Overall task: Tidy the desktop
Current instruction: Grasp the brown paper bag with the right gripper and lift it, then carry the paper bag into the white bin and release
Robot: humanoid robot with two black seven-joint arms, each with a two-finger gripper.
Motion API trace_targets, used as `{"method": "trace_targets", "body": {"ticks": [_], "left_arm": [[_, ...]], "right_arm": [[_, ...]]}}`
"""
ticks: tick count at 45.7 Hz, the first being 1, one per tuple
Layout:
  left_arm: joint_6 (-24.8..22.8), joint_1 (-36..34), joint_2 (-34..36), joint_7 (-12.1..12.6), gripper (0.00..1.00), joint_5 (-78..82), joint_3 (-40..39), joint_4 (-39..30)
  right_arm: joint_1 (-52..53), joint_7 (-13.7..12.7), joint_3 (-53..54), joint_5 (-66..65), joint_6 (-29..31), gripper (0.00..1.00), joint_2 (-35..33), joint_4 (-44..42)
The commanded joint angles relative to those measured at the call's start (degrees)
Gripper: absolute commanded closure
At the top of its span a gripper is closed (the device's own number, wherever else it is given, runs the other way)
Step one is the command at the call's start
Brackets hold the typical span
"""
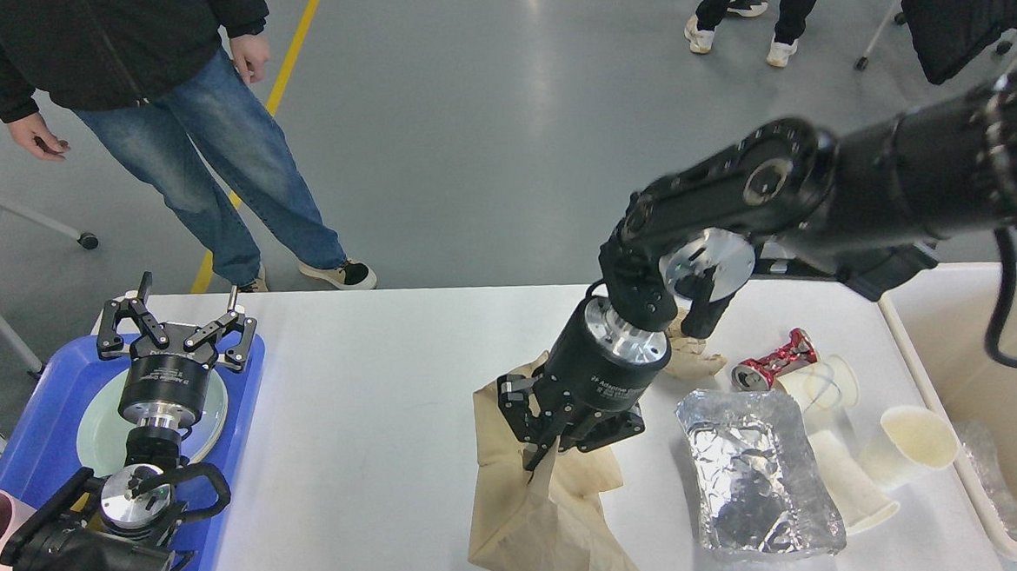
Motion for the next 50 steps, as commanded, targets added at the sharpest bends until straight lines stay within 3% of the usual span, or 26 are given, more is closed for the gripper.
{"method": "trace_targets", "body": {"ticks": [1, 14, 23, 28, 36, 43, 50], "left_arm": [[0.0, 0.0, 0.09, 0.0, 0.04, 0.0, -0.09, 0.0], [0.0, 0.0, 0.09, -0.09, 0.04, 0.0, -0.09, 0.0], [0.0, 0.09, 0.09, -0.18, 0.04, 0.0, -0.18, 0.0], [0.09, 0.09, 0.09, -0.35, 0.04, 0.0, -0.18, 0.0], [0.09, 0.09, 0.09, -0.44, 0.04, -0.09, -0.18, 0.09], [0.09, 0.09, 0.09, -0.44, 0.04, -0.09, -0.18, 0.09], [0.09, 0.09, 0.09, -0.44, 0.04, -0.09, -0.18, 0.09]], "right_arm": [[8.9, 0.41, -2.99, 0.26, 5.02, 1.0, -3.69, 0.04], [26.39, 0.5, -23.91, -2.29, 5.28, 1.0, -5.97, 2.59], [29.13, 0.58, -27.61, -3.34, 5.46, 1.0, -9.4, 3.47], [23.87, 0.58, -31.91, -4.92, 3.88, 1.0, -10.63, 0.85], [11.48, 0.41, -36.31, -7.82, 1.07, 1.0, -18.71, -11.63], [-7.06, 0.5, -32.99, -9.85, 0.45, 1.0, -27.24, -32.45], [-28.76, 0.5, -22.62, -9.85, -2.71, 1.0, -29.79, -53.45]]}}
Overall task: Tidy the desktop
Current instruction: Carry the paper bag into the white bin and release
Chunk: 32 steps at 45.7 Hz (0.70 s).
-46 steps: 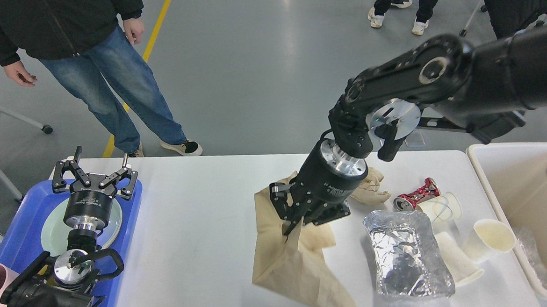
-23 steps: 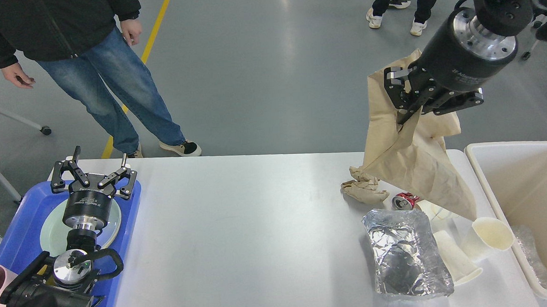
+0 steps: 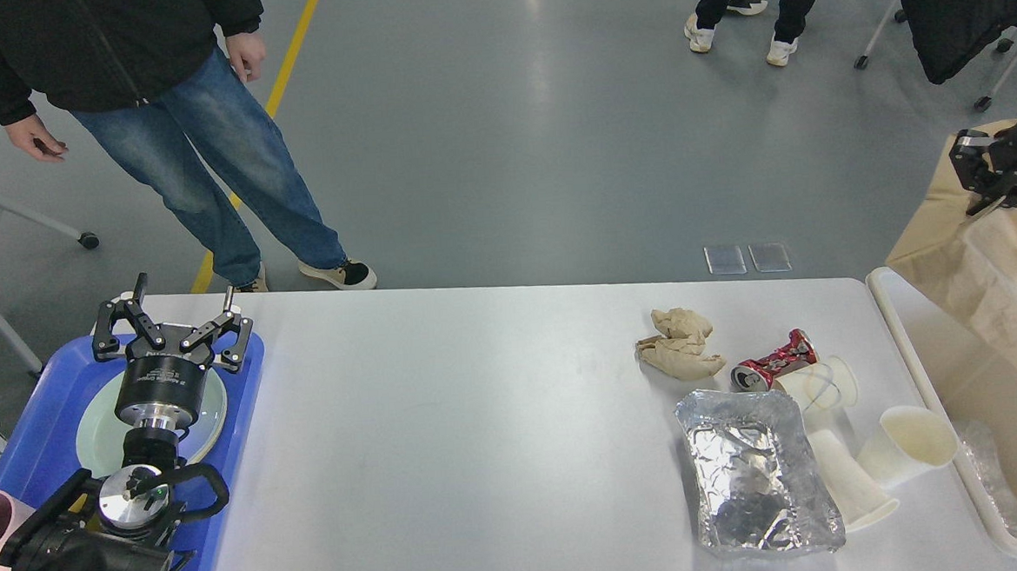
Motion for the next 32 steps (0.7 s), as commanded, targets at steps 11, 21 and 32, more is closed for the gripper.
{"method": "trace_targets", "body": {"ticks": [11, 21, 32], "left_arm": [[-0.02, -0.01, 0.01, 0.08, 0.04, 0.08, 0.01, -0.1], [-0.02, -0.01, 0.01, 0.08, 0.04, 0.0, 0.01, -0.1], [-0.02, -0.01, 0.01, 0.08, 0.04, 0.0, 0.01, -0.01]], "right_arm": [[-41.18, 0.02, 19.21, -0.2, -24.59, 1.0, -0.18, -28.46], [-55.06, 0.11, 19.3, -0.2, -43.33, 1.0, 6.67, -31.44], [-62.64, 0.11, 20.44, 0.59, -47.12, 1.0, 10.54, -35.75]]}}
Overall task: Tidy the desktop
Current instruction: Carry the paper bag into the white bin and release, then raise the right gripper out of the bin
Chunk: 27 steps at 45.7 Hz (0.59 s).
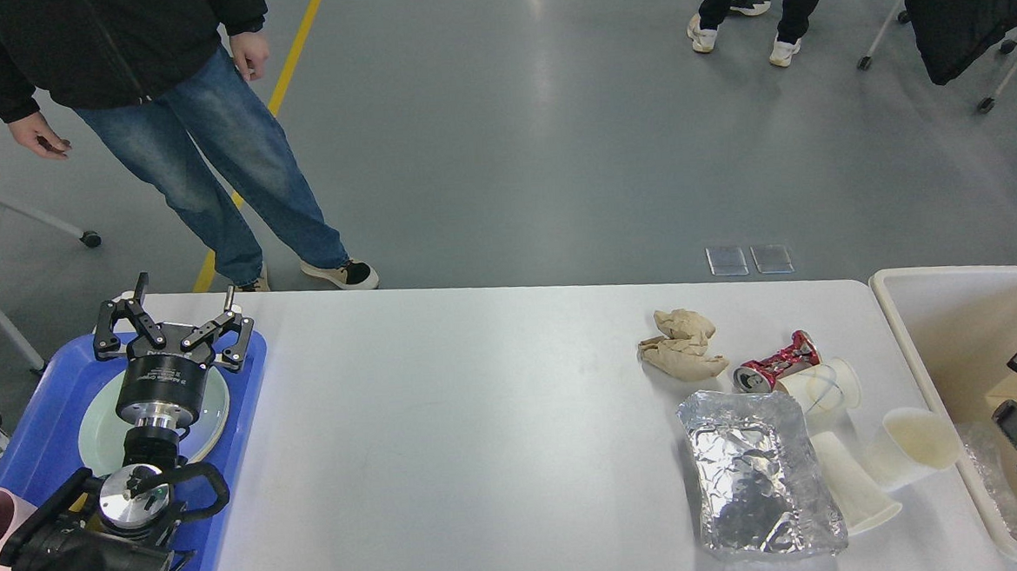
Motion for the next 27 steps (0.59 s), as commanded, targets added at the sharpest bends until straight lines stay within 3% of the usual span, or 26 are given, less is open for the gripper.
{"method": "trace_targets", "body": {"ticks": [1, 27], "left_arm": [[0.0, -0.01, 0.0, -0.01, 0.04, -0.01, 0.0, 0.07], [0.0, -0.01, 0.0, -0.01, 0.04, -0.01, 0.0, 0.07]], "right_arm": [[-1.33, -0.01, 0.89, 0.32, -0.71, 1.0, 0.85, -0.59], [-6.16, -0.01, 1.33, 0.32, -1.07, 1.0, 5.15, -0.68]]}}
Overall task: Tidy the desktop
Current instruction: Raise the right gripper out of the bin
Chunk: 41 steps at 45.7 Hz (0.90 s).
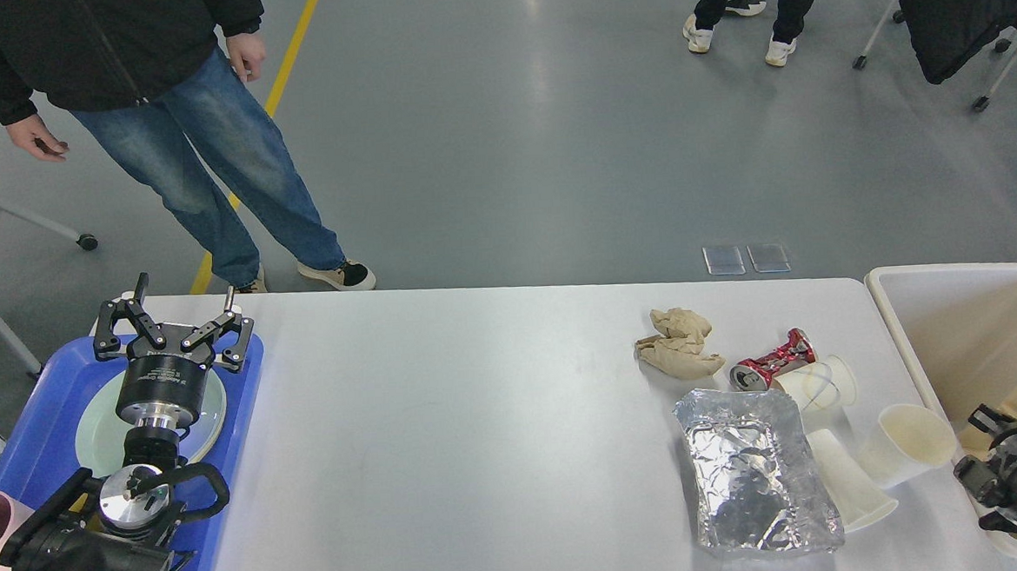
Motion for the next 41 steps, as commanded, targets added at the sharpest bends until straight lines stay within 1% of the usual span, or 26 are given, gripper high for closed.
{"method": "trace_targets", "body": {"ticks": [1, 18, 19, 21, 22, 23, 25, 28, 30, 35, 41], "left_arm": [[0.02, 0.0, 0.0, -0.01, 0.04, -0.02, 0.0, 0.0], [0.02, 0.0, 0.0, -0.01, 0.04, -0.02, 0.0, 0.0], [0.02, 0.0, 0.0, -0.01, 0.04, -0.02, 0.0, -0.08], [0.02, 0.0, 0.0, -0.01, 0.04, 0.07, 0.0, -0.08], [0.02, 0.0, 0.0, -0.01, 0.04, 0.07, 0.0, 0.0], [0.02, 0.0, 0.0, -0.01, 0.04, -0.02, 0.0, -0.08], [0.02, 0.0, 0.0, -0.01, 0.04, -0.02, 0.0, -0.08], [0.02, 0.0, 0.0, -0.01, 0.04, 0.07, 0.0, 0.0], [0.02, 0.0, 0.0, -0.01, 0.04, -0.02, 0.0, 0.0], [0.02, 0.0, 0.0, -0.01, 0.04, -0.02, 0.0, 0.0], [0.02, 0.0, 0.0, -0.01, 0.04, 0.07, -0.09, 0.0]], "right_arm": [[-0.47, 0.01, 0.0, 0.0, 0.0, 1.0, 0.6, 0.0], [-0.55, 0.01, 0.09, 0.0, -0.18, 1.0, 0.51, 0.09], [-0.55, 0.01, 0.09, 0.09, -0.35, 0.91, 0.42, 0.09], [-0.55, 0.01, 0.09, 0.09, -1.31, 0.66, 0.25, 0.09], [-0.55, 0.01, 0.09, 0.09, -1.84, 0.55, 0.24, 0.09], [-0.55, 0.01, 0.18, 0.09, -2.54, 0.45, 0.24, 0.09], [-0.64, 0.01, 0.27, 0.09, -4.04, 0.31, 0.24, 0.27], [-0.64, 0.01, 0.27, 0.09, -5.45, 0.15, 0.24, 0.62], [-0.64, 0.01, 0.27, 0.09, -5.71, 0.08, 0.24, 0.62], [-0.64, 0.01, 0.27, 0.09, -5.71, 0.02, 0.16, 0.71], [0.32, 0.01, 0.36, 0.09, -5.01, 0.01, -0.02, 1.23]]}}
